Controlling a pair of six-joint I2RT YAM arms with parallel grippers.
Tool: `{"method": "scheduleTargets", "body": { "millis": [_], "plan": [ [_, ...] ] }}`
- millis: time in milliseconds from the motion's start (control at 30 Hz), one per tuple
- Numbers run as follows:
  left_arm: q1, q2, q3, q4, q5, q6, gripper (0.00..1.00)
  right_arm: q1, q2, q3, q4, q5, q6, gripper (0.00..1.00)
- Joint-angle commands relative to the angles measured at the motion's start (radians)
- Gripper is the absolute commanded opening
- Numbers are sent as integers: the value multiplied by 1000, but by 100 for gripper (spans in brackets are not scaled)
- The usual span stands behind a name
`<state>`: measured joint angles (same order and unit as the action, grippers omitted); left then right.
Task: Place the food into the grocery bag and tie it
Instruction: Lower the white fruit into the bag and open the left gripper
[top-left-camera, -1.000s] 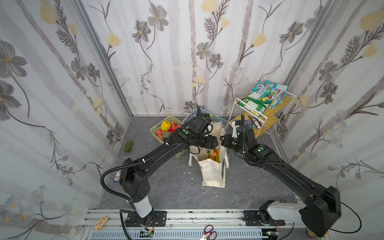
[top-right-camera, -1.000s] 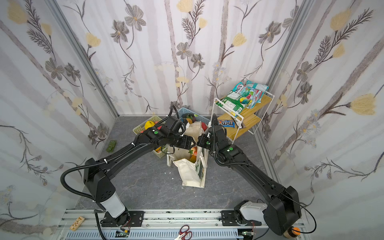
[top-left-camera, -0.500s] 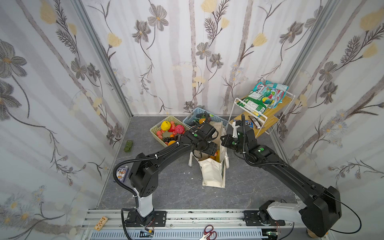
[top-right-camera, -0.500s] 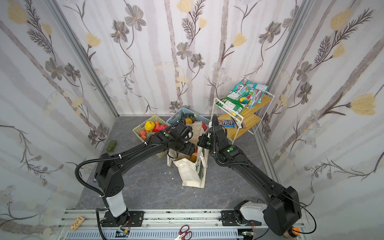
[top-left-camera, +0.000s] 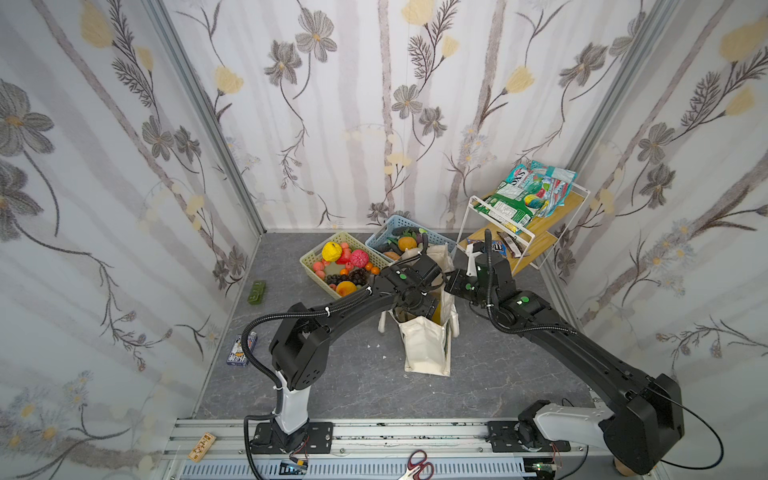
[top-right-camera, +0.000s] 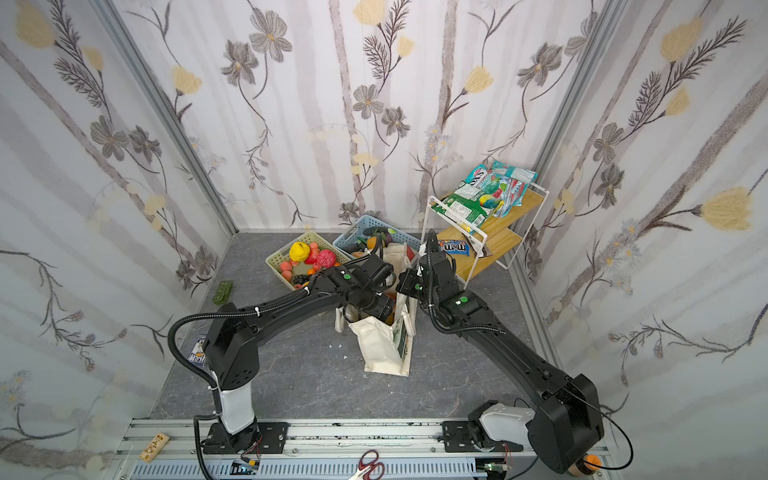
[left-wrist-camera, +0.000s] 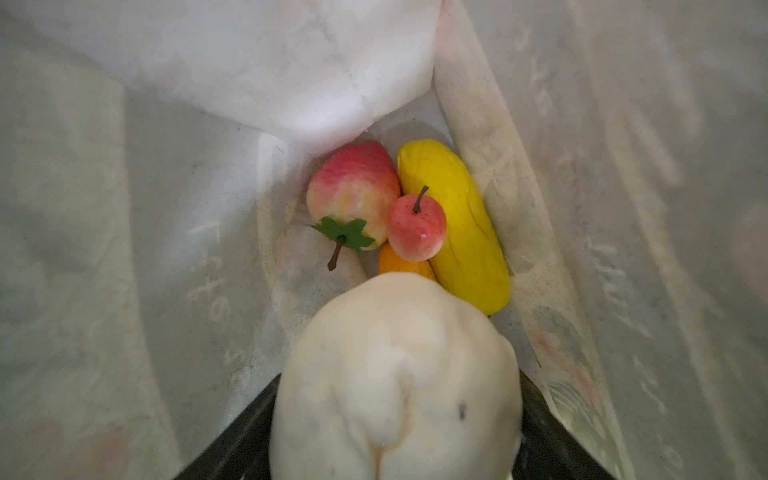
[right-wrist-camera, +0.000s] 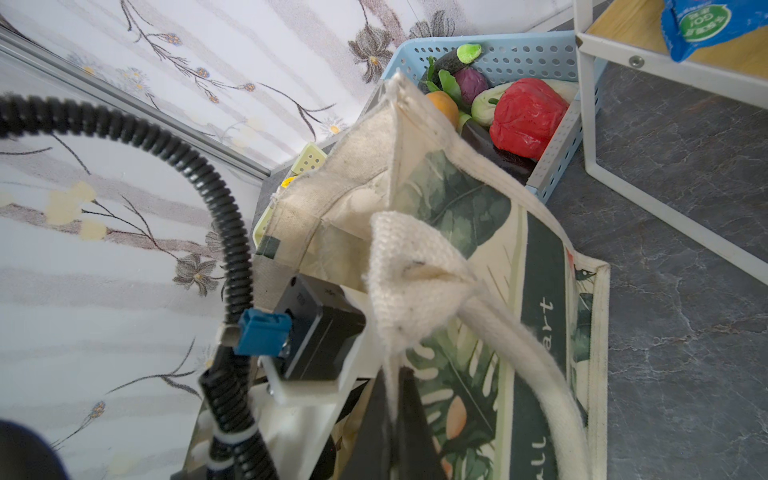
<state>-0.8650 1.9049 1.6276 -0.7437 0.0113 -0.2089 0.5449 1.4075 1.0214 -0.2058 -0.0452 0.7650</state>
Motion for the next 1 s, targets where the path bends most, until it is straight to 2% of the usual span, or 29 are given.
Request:
{"method": "scheduleTargets", "body": {
  "millis": [0, 967],
  "plan": [
    [0, 16, -8, 2, 6, -6, 76, -1, -10, -12, 25, 0, -1, 1],
    [1, 142, -99, 84, 93, -66, 76, -11, -56, -52, 31, 8, 5, 1]
  ]
}}
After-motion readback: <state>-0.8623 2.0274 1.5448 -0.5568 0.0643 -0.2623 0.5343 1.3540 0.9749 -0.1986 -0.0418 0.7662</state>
